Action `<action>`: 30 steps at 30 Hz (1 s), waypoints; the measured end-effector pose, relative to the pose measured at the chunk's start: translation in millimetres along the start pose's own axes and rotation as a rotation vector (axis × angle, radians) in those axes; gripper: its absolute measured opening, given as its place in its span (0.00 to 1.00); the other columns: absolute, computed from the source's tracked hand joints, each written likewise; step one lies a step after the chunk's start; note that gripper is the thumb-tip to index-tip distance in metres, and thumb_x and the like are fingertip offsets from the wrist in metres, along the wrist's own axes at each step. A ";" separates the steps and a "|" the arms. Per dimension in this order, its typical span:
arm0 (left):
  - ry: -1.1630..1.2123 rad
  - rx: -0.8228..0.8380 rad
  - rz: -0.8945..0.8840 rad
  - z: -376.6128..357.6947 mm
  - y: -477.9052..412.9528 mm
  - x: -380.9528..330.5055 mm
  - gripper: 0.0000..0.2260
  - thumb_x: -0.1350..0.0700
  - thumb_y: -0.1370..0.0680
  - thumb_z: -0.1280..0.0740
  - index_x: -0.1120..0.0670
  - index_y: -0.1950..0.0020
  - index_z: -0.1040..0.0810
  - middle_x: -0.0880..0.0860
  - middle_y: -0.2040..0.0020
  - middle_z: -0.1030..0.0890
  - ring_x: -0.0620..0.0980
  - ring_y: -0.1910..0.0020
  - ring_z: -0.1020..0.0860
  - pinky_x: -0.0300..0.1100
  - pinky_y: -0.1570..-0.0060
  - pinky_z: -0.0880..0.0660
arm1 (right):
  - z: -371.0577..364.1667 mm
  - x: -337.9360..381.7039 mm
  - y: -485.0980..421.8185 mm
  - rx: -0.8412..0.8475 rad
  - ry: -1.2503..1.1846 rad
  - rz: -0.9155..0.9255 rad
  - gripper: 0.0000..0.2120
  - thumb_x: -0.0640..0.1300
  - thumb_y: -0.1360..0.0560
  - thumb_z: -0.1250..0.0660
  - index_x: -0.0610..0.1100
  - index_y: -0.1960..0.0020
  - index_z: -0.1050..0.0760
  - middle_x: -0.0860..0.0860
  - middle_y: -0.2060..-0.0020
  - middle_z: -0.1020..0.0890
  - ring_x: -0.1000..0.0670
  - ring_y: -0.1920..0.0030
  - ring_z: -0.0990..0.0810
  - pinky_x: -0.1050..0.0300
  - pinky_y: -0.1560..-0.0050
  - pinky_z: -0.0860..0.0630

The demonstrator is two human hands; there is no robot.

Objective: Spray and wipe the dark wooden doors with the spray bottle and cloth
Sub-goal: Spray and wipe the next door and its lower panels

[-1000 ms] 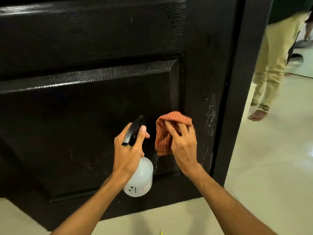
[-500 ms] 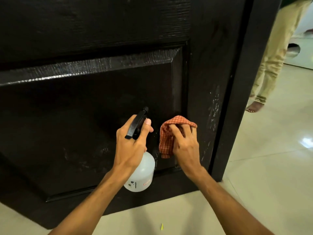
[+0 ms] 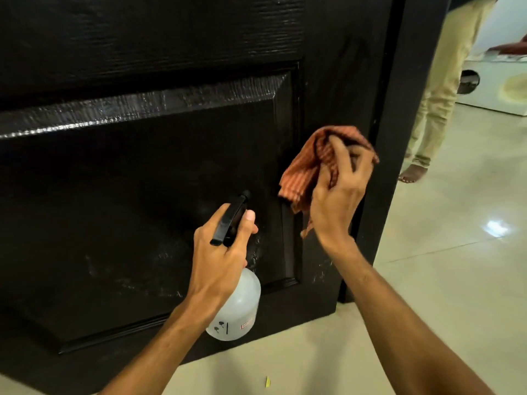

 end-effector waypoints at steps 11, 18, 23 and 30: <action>0.070 0.073 0.009 -46.1 -2.1 -11.2 0.10 0.51 0.17 0.34 0.56 0.53 0.19 0.54 0.63 0.18 0.49 0.75 0.25 0.34 0.72 0.26 | 4.1 -12.2 1.6 0.116 0.007 0.060 0.22 0.31 0.22 0.38 0.43 0.31 0.23 0.40 0.35 0.29 0.44 0.34 0.29 0.52 0.31 0.27; 0.083 0.092 -0.001 -64.6 -3.9 -14.8 0.10 0.50 0.17 0.35 0.54 0.52 0.19 0.51 0.60 0.17 0.44 0.73 0.24 0.33 0.70 0.25 | 13.9 -51.1 40.9 0.104 0.173 0.061 0.19 0.37 0.18 0.40 0.43 0.28 0.24 0.39 0.35 0.25 0.41 0.37 0.28 0.45 0.36 0.24; 0.061 0.107 0.005 -71.6 -2.8 -7.7 0.09 0.52 0.16 0.34 0.56 0.50 0.20 0.45 0.61 0.17 0.43 0.73 0.23 0.32 0.70 0.25 | 18.0 -37.9 8.6 0.037 0.105 0.067 0.18 0.37 0.20 0.39 0.42 0.31 0.21 0.39 0.36 0.23 0.43 0.36 0.26 0.60 0.33 0.27; 0.089 0.119 0.036 -64.2 2.0 -3.8 0.11 0.50 0.17 0.34 0.56 0.53 0.19 0.52 0.63 0.18 0.46 0.74 0.26 0.37 0.71 0.25 | 21.4 -56.7 38.3 -0.023 0.265 0.080 0.16 0.38 0.19 0.35 0.46 0.34 0.18 0.42 0.40 0.19 0.41 0.42 0.20 0.48 0.45 0.21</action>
Point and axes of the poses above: each hand's wrist, its own y-axis away from the middle knuckle, its own z-axis out of the back of the hand, x = y × z, the point moved 9 cm from there along -y, towards the middle knuckle
